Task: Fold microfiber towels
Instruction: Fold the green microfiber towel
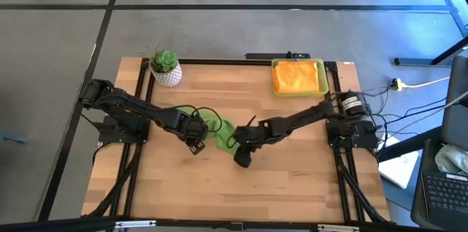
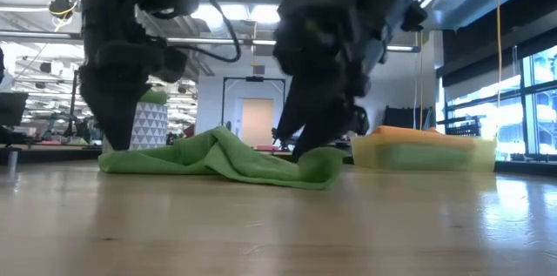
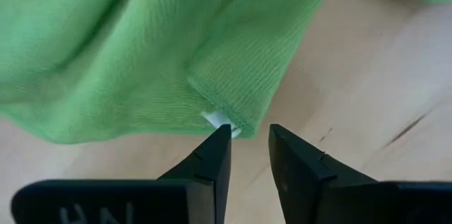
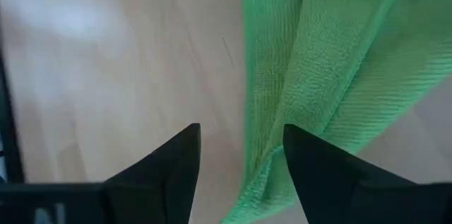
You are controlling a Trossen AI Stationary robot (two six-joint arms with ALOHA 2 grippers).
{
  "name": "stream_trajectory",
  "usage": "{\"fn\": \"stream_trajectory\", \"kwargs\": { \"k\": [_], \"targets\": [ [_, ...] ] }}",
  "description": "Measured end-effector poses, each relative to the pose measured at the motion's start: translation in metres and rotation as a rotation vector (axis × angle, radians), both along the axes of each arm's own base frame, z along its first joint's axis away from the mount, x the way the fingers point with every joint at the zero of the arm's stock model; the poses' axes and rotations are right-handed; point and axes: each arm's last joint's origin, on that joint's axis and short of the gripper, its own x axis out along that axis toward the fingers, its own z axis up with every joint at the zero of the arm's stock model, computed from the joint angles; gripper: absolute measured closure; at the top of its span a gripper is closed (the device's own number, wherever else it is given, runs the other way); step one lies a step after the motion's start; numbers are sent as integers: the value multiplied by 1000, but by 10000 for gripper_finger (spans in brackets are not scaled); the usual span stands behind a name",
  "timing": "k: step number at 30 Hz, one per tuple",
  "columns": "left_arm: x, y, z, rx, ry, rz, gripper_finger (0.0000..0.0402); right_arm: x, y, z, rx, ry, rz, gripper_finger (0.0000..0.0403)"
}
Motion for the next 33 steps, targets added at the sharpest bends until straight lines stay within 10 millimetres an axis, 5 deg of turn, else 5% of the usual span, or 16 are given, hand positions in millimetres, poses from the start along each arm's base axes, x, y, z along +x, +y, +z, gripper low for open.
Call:
{"fn": "stream_trajectory", "kwargs": {
  "k": [11,21,27,33],
  "targets": [
    [-8,-16,-17,-69,-39,35,320,17,5,-12,40,149,41,220],
    [-18,-43,-21,-149,-18,51,397,9,-2,-16,49,236,173,390],
    [-24,-59,-21,-185,-3,67,400,1,-13,-13,43,284,261,396],
    [-32,-81,-20,-265,16,45,401,-9,-30,10,12,282,285,395]
  ]
}}
